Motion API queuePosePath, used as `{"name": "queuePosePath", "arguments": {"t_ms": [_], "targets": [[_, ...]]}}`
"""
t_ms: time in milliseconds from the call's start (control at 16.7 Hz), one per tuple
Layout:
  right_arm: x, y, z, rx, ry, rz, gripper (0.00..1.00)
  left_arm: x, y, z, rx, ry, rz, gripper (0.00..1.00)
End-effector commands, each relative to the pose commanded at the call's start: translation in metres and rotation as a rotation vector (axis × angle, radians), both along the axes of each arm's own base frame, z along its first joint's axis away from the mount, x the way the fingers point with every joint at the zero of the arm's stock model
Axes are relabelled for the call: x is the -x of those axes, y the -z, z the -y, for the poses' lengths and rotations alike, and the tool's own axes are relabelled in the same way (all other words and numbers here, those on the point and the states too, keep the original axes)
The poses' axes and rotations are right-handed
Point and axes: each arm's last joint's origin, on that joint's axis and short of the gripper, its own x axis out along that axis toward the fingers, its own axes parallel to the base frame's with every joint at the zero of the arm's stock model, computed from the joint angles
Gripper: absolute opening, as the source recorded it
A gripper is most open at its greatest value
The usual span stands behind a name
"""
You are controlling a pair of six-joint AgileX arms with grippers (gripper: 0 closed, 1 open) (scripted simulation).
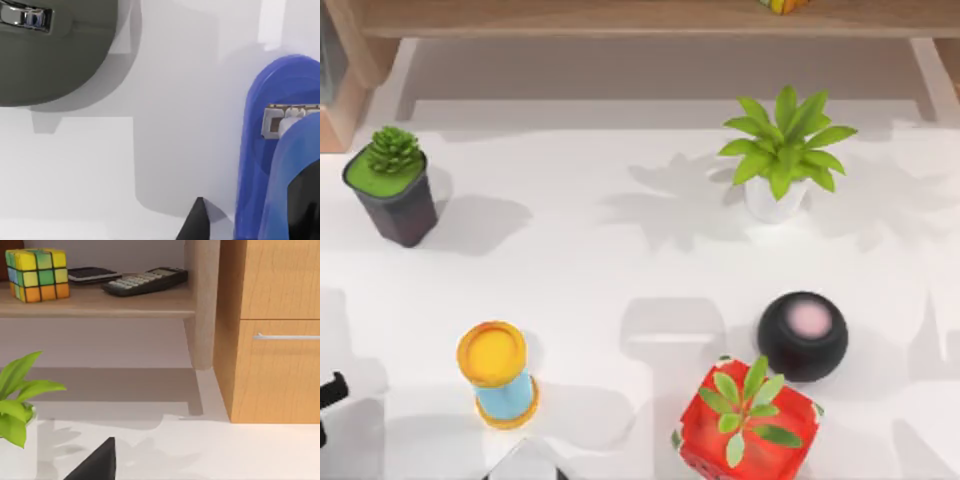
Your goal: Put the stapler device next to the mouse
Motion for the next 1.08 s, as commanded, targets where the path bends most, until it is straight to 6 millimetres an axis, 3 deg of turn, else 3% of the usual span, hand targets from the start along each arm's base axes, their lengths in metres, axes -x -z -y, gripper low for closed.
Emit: {"name": "queuePosePath", "arguments": {"t_ms": [180,240,780,1080], "targets": [[0.000,0.000,0.000,0.000,0.000,0.000,1.00,0.000,0.000,0.000,0.000,0.000,0.000,0.02],[0.000,0.000,0.000,0.000,0.000,0.000,1.00,0.000,0.000,0.000,0.000,0.000,0.000,0.00],[0.000,0.000,0.000,0.000,0.000,0.000,1.00,-0.001,-0.002,0.000,0.001,0.000,0.006,0.00],[0.000,0.000,0.000,0.000,0.000,0.000,1.00,0.000,-0.022,0.000,0.005,-0.001,-0.013,0.00]]}}
